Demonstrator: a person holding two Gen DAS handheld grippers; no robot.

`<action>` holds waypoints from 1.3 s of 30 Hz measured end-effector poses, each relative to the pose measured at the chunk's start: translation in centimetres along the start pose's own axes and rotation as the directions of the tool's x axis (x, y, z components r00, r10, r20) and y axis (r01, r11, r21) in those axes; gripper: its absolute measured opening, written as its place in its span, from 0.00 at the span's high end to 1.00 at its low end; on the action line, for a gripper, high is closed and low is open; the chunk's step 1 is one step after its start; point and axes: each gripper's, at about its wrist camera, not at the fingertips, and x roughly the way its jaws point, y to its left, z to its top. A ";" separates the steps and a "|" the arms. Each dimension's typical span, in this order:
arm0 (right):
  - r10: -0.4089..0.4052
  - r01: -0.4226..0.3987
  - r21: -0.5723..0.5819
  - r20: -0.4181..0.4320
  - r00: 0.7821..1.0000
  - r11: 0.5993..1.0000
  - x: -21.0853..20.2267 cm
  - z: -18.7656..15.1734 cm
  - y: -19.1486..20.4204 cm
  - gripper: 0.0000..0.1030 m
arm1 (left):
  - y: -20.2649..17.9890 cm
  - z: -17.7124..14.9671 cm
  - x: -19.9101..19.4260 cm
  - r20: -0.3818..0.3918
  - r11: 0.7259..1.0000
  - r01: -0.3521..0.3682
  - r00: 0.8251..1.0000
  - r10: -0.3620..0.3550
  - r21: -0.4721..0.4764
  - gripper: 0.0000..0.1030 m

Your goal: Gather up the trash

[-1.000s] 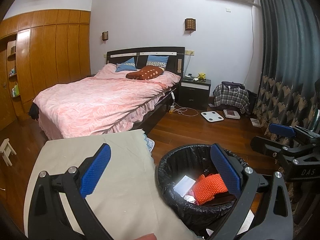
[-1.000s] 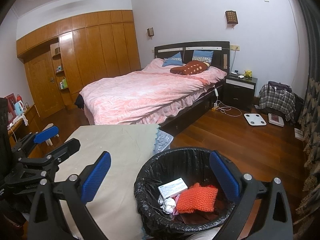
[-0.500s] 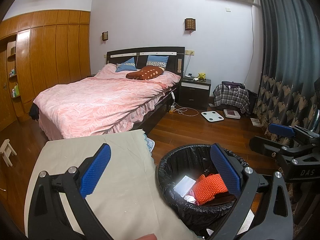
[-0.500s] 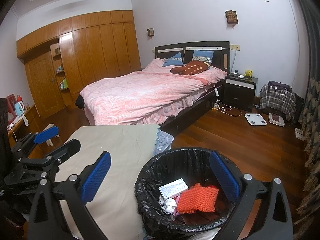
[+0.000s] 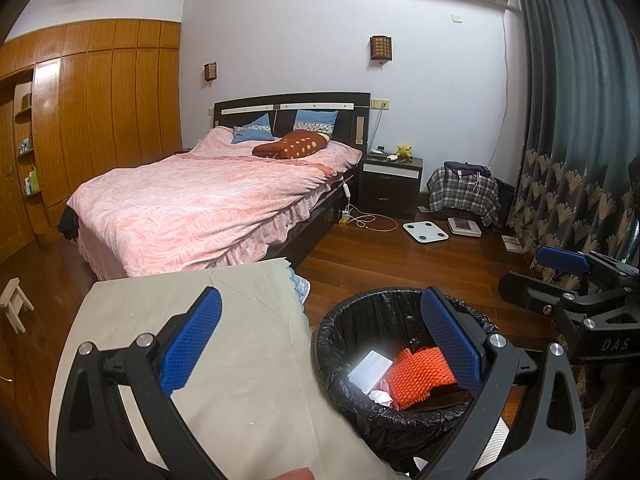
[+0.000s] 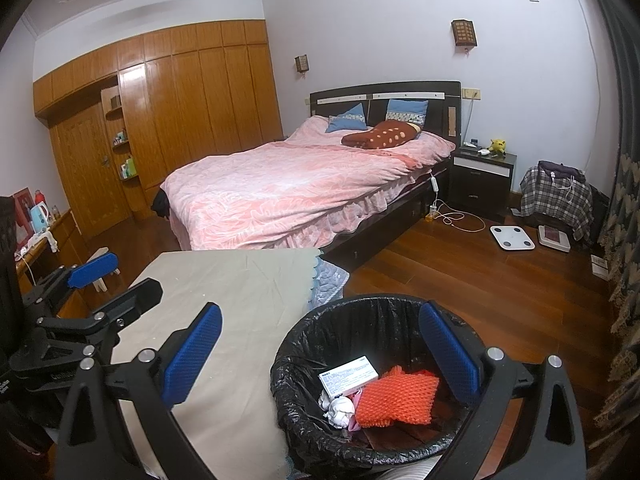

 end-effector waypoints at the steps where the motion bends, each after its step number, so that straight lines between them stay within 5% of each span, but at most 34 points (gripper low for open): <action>1: 0.000 0.000 0.001 0.000 1.000 1.000 0.0 0.0 0.0 0.06 | 0.0 0.0 0.0 -0.001 1.000 0.000 1.000 0.000 0.000 0.06; 39: 0.001 -0.001 0.001 -0.002 1.000 1.000 -0.1 0.3 0.0 0.06 | 0.2 0.2 -0.1 -0.005 1.000 0.001 1.000 -0.001 0.000 0.06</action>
